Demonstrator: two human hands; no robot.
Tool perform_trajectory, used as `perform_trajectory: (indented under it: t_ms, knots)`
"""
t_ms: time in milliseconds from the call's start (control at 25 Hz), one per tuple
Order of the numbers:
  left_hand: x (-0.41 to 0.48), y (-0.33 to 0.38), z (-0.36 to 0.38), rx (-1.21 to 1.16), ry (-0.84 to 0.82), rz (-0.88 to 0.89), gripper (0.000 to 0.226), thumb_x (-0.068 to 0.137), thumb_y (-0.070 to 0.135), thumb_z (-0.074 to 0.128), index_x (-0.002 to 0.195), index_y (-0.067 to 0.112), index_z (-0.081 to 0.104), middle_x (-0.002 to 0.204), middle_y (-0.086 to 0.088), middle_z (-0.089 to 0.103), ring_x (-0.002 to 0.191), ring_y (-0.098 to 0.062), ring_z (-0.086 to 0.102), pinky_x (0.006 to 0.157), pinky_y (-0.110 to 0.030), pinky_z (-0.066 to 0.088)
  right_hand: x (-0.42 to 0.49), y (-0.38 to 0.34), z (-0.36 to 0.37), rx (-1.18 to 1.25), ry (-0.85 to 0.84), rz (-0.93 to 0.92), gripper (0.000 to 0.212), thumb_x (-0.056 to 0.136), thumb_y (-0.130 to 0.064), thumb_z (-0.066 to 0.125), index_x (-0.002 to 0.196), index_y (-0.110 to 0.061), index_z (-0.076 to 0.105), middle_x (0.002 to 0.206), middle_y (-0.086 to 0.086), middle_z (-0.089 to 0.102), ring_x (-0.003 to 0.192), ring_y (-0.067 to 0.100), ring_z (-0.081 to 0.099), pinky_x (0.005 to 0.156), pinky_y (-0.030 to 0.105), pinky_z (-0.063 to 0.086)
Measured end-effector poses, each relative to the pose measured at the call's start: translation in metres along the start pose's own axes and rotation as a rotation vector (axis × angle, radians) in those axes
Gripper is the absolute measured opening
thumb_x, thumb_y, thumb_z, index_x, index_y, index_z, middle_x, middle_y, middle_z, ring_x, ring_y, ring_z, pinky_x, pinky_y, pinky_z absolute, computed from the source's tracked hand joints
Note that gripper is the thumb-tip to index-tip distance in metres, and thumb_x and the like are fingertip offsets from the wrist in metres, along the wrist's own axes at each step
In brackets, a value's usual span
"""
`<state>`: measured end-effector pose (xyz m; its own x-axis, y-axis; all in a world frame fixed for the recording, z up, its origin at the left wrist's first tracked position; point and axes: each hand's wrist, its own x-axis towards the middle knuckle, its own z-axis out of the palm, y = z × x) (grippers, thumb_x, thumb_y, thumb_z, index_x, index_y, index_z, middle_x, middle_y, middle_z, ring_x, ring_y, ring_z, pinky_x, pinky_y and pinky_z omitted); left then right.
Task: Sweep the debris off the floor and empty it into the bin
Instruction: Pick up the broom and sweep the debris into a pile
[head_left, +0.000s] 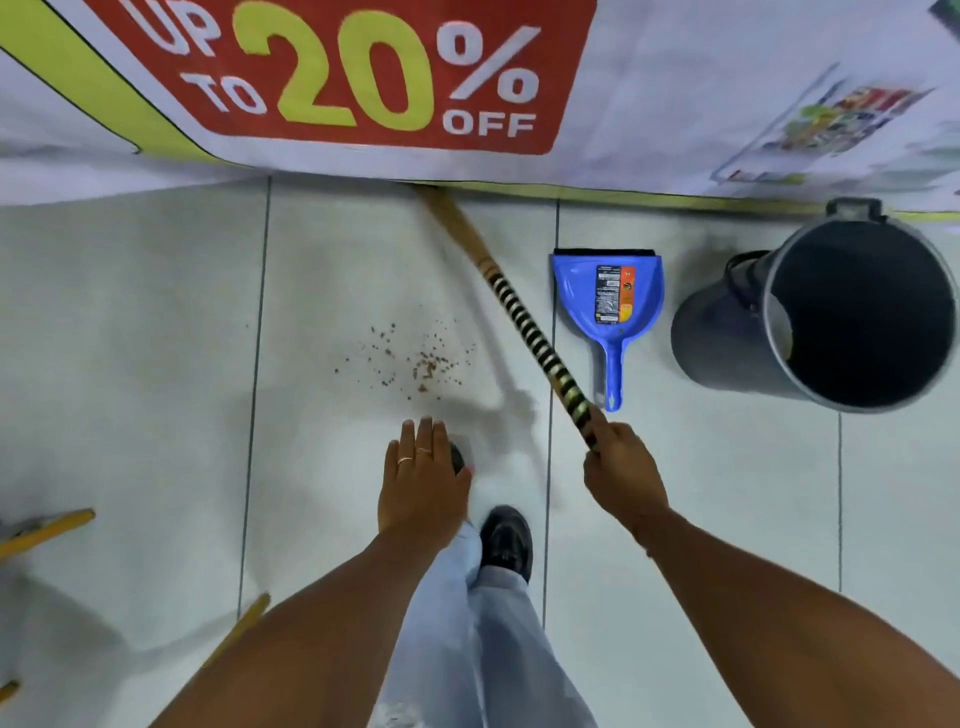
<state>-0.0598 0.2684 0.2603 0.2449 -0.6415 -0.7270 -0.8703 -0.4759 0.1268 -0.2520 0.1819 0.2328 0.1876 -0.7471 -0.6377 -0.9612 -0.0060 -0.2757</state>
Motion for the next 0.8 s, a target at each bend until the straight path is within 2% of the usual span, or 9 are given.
perform_trajectory:
  t_ms: [120,240,360,560,720,800]
  knots:
    - [-0.022,0.021,0.002,-0.038,0.030,0.047,0.066,0.099,0.043,0.023,0.150,0.006,0.002,0.161,-0.011,0.003,0.149,-0.026,-0.002,0.123,-0.038,0.004,-0.003,0.002,-0.004,0.046,-0.072,0.167,0.060,0.091,-0.009,0.041,0.147,-0.025,0.027,0.125,0.016,0.049,0.108,0.039,0.054,0.089,0.041,0.046]
    - [-0.031,0.027,-0.002,-0.040,0.089,0.061,0.066,0.100,0.043,0.024,0.150,0.006,0.002,0.161,-0.011,0.003,0.149,-0.027,-0.002,0.122,-0.039,0.003,-0.015,-0.003,0.005,0.005,-0.180,0.217,0.055,0.093,-0.011,0.039,0.147,-0.019,0.028,0.129,0.017,0.053,0.116,0.036,0.053,0.094,0.039,0.044]
    - [-0.033,0.017,-0.002,-0.032,0.122,0.028,0.066,0.099,0.042,0.025,0.150,0.005,0.004,0.161,-0.013,0.007,0.149,-0.028,0.001,0.122,-0.040,0.006,-0.029,-0.011,0.023,-0.068,-0.254,0.165,0.054,0.094,-0.010,0.037,0.146,-0.014,0.027,0.131,0.016,0.055,0.119,0.035,0.051,0.096,0.039,0.044]
    - [-0.046,-0.014,0.010,-0.035,0.157,-0.019,0.067,0.099,0.042,0.029,0.150,0.004,0.009,0.159,-0.014,0.014,0.148,-0.030,0.007,0.122,-0.041,0.011,-0.059,-0.026,0.057,-0.111,-0.314,0.130,0.049,0.093,-0.012,0.038,0.141,-0.018,0.035,0.128,0.014,0.057,0.116,0.034,0.054,0.093,0.040,0.046]
    - [-0.068,-0.035,0.023,-0.055,0.143,-0.023,0.067,0.098,0.042,0.030,0.150,0.004,0.010,0.160,-0.014,0.012,0.148,-0.030,0.007,0.122,-0.041,0.012,-0.082,-0.035,0.070,-0.182,-0.290,0.040,0.045,0.094,-0.011,0.038,0.139,-0.019,0.038,0.125,0.011,0.058,0.110,0.033,0.058,0.085,0.039,0.050]
    - [-0.081,-0.044,0.027,-0.074,0.153,-0.021,0.067,0.098,0.042,0.032,0.150,0.005,0.010,0.160,-0.016,0.007,0.148,-0.030,0.006,0.122,-0.041,0.012,-0.101,-0.037,0.075,-0.159,-0.245,-0.006,0.052,0.093,-0.010,0.039,0.142,-0.025,0.034,0.126,0.008,0.055,0.106,0.033,0.060,0.081,0.039,0.051]
